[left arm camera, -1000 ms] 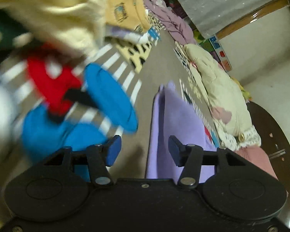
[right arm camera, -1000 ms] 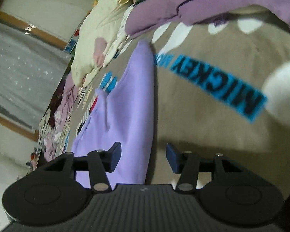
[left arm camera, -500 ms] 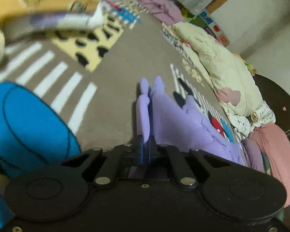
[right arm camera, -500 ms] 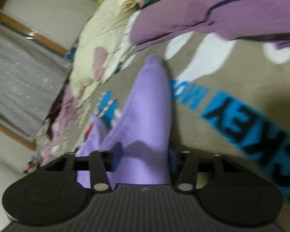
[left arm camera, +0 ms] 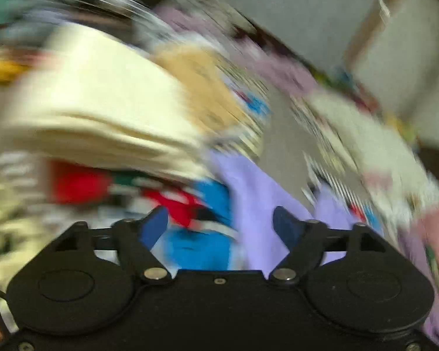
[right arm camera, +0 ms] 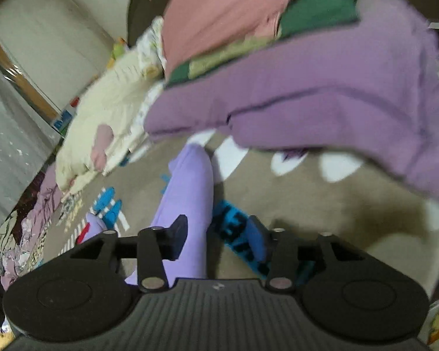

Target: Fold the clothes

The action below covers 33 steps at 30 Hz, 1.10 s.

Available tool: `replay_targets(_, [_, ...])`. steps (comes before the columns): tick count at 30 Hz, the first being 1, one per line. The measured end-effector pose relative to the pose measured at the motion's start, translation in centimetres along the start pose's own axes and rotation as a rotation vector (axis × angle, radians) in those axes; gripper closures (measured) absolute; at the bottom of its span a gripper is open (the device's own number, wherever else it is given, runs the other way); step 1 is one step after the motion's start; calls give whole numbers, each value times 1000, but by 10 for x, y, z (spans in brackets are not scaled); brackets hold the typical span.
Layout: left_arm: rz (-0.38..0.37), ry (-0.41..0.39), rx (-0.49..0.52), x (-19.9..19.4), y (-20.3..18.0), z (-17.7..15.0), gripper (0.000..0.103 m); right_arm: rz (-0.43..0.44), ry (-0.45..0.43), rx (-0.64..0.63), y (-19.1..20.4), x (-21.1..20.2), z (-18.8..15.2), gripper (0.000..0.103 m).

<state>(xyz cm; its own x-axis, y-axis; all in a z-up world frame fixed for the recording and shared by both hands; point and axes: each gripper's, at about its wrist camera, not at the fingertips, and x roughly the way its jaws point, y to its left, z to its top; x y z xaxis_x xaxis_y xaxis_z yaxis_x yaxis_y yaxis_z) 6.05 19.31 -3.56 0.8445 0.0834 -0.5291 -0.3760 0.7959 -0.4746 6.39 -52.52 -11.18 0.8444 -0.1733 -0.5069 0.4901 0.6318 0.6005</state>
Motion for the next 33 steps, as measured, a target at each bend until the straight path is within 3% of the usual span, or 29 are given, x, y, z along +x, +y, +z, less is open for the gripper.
replay_targets(2, [83, -106, -50, -31, 37, 15, 10, 33, -14, -61, 12, -21, -6, 54])
replay_targets(3, [112, -139, -74, -39, 56, 26, 10, 58, -6, -95, 23, -28, -10, 54])
replay_targets(5, [114, -165, -163, -37, 87, 49, 9, 156, 54, -168, 60, -30, -28, 52])
replay_targets(8, [97, -151, -287, -6, 122, 74, 6, 365, 220, -299, 148, -12, -75, 38])
replay_targets(10, [100, -126, -330, 23, 140, 86, 6, 505, 330, -381, 219, 0, -116, 38])
replay_targets(11, [102, -103, -336, 40, 147, 88, 0, 566, 380, -412, 255, 4, -138, 38])
replay_targets(14, [28, -77, -355, 81, 170, 82, 0, 698, 516, -500, 358, 18, -208, 38])
replay_targets(18, [-82, -72, -418, 81, 189, 76, 0, 721, 686, -641, 468, 47, -307, 37])
replay_targets(21, [-166, -60, -571, 74, 206, 61, 0, 659, 807, -674, 511, 74, -377, 35])
replay_targets(22, [-183, -63, -607, 75, 209, 56, 0, 639, 847, -668, 521, 82, -397, 26])
replay_targets(24, [-187, -76, -571, 83, 205, 59, 0, 640, 905, -561, 522, 99, -421, 11])
replay_targets(26, [-215, -119, -599, 98, 214, 66, 0, 649, 955, -434, 519, 116, -442, 0])
replay_targets(29, [-266, -168, -685, 122, 234, 82, 0, 714, 952, -398, 532, 116, -462, 0])
replay_targets(30, [-286, -174, -736, 131, 245, 89, 0, 738, 975, -380, 541, 117, -470, 0])
replay_targets(33, [-308, -154, -740, 146, 269, 120, 0, 799, 1067, -322, 572, 122, -497, 0])
